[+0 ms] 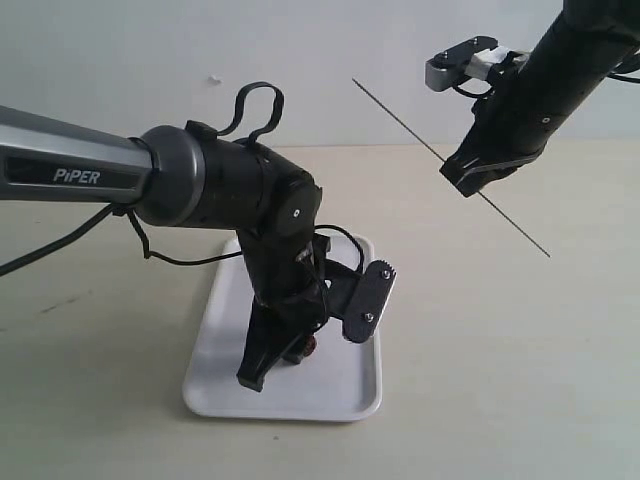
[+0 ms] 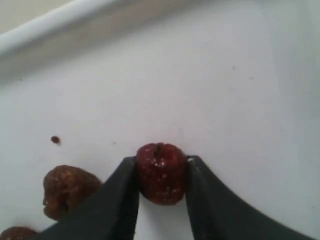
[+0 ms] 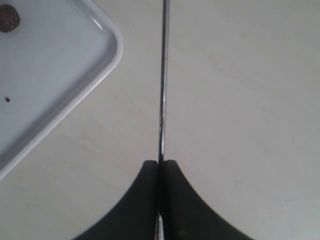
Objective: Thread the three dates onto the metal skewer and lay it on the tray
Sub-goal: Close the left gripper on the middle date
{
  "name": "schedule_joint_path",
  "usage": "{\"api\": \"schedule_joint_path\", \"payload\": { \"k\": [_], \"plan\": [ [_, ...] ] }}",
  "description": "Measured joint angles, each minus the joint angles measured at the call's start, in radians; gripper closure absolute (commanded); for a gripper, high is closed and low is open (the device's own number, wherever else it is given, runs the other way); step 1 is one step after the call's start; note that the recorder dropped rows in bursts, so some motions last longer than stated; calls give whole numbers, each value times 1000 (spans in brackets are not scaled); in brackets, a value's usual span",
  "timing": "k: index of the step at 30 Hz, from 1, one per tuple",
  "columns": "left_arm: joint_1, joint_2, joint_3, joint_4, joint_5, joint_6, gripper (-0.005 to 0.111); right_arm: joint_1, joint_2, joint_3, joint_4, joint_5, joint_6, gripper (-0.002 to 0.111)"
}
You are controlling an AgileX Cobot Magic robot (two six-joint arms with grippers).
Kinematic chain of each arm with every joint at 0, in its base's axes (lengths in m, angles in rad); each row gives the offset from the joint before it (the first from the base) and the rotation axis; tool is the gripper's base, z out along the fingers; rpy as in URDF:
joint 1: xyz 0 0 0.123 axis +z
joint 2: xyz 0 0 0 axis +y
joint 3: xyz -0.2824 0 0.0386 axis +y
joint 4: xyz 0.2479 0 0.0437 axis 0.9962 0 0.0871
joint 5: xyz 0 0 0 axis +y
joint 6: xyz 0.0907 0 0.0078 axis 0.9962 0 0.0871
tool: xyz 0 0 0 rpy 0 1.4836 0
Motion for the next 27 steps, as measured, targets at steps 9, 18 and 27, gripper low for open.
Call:
{"api": "schedule_joint_path", "payload": {
  "k": [9,18,27],
  "plan": [
    [0,0,0,0,0,0,71,0,0,0,0,0,0,108],
    [0,0,0,2,-17,7,71,0,0,0,0,0,0,108],
    [0,0,0,2,-17,43,72,0,0,0,0,0,0,108]
  ]
}}
